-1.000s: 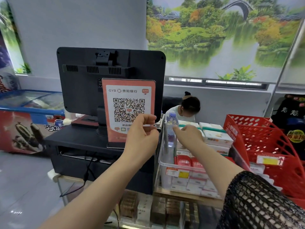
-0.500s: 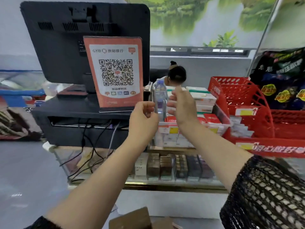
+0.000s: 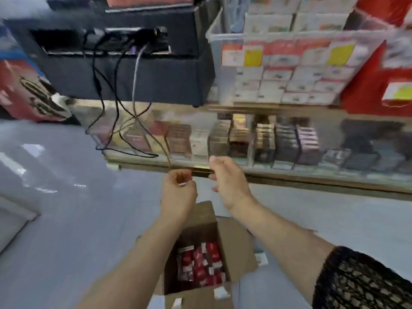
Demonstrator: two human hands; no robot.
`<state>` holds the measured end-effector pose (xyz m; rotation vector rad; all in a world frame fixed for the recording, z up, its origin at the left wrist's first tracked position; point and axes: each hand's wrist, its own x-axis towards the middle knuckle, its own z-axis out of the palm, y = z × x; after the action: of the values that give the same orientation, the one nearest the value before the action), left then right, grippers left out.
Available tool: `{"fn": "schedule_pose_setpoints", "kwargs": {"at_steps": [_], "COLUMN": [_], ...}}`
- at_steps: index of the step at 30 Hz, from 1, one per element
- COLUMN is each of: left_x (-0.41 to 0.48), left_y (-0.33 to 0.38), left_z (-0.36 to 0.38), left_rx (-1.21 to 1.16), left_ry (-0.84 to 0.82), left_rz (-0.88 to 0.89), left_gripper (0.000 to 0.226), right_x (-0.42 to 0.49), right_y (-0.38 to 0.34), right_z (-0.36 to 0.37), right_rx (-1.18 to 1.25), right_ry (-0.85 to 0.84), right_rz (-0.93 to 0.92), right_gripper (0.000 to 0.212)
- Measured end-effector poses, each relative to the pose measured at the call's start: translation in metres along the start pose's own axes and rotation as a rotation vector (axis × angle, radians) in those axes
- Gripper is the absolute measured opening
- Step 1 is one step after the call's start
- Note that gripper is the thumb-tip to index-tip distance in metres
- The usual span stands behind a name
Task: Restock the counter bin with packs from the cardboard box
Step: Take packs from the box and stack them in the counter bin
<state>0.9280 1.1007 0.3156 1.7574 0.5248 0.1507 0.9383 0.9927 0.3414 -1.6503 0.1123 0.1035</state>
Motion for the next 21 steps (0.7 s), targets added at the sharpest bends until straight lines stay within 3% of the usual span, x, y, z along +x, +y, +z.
{"fn": "schedule_pose_setpoints", "kwargs": {"at_steps": [8, 14, 21], "left_x": [0.029, 0.057, 0.107], "left_y": [-0.189, -0.324, -0.448], "left_z": [0.019, 0.040, 0.075], "left_rx": [0.143, 0.209, 0.266], "left_ry": [0.004, -0.112, -0.184], "left_rz": [-0.204, -0.464, -0.676], "left_gripper": [0.014, 0.020, 0.015], "right_x": [0.003, 0.016, 0.052], "right_y": [0.197, 0.324, 0.435], "right_z": [0.028, 0.053, 0.087], "right_rx": [-0.053, -0.079, -0.135], "right_ry": [-0.098, -0.102, -0.144], "right_rz": [0.236, 0.449, 0.589], "right_gripper": [0.014, 0.036, 0.042]}}
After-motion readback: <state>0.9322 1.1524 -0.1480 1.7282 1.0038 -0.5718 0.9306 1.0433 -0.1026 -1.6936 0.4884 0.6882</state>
